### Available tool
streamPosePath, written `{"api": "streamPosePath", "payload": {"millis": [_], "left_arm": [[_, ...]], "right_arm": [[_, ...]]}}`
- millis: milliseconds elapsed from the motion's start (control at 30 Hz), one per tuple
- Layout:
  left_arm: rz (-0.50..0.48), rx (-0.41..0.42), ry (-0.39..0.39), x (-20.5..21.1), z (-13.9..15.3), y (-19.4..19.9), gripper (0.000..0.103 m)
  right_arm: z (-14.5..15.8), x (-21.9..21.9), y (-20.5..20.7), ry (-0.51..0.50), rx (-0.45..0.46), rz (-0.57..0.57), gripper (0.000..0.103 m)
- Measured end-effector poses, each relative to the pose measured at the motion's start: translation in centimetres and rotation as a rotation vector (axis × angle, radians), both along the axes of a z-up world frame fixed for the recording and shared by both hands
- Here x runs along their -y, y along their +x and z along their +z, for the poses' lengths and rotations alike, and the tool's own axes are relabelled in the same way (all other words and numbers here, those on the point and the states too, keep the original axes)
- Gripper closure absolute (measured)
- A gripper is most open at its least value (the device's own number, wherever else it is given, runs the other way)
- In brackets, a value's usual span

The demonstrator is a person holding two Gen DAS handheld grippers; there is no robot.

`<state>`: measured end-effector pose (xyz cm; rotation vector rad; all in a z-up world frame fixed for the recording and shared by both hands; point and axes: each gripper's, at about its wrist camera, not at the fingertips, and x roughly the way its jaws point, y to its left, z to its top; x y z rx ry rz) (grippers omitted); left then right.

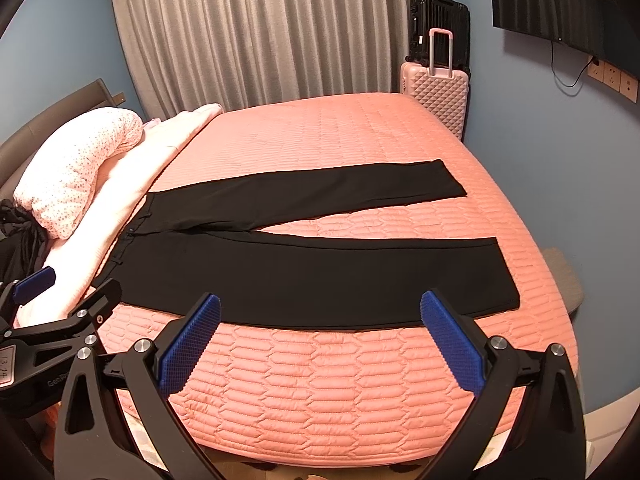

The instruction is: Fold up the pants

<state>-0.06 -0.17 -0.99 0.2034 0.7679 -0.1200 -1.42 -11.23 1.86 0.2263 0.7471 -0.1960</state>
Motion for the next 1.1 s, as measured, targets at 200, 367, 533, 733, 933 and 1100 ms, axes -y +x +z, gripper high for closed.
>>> {"api": "streamPosePath", "payload": {"millis": [200,367,533,733,933,1100], "left_arm": [[0.005,-0.025,0.010,0.1,-0.6,0.8,0.005],[0.012,-0.045,0.019,0.3,-1.0,1.5,0.005],[0.047,-0.074,0.053,0.4,-1.8,2.6,0.005],[0.062,-0.088,-0.002,-0.1,-2.8,4.8,0.005],[0.045,-0.062,-0.101,-0.1,-4.6,8.5,0.005],[0.034,-0.169,0.009,2.3,-8.2,14.7,0.005]], "right_arm": [[-0.2,0.4,0.3,0.006,0.013,0.016,0.005],[-0.1,0.3,0.7,-0.059,0.023,0.016,0.005],[-0.4,2.0,1.5,-0.064,0.032,-0.012,0.005],[-2.2,7.1,3.8,-0.053,0.147,-0.066,0.005],[-6.9,16.8,11.7,0.034,0.047,-0.087,0.005],[-12.7,27.1,23.5,-0.069,-0.139,-0.069,0.005]]}}
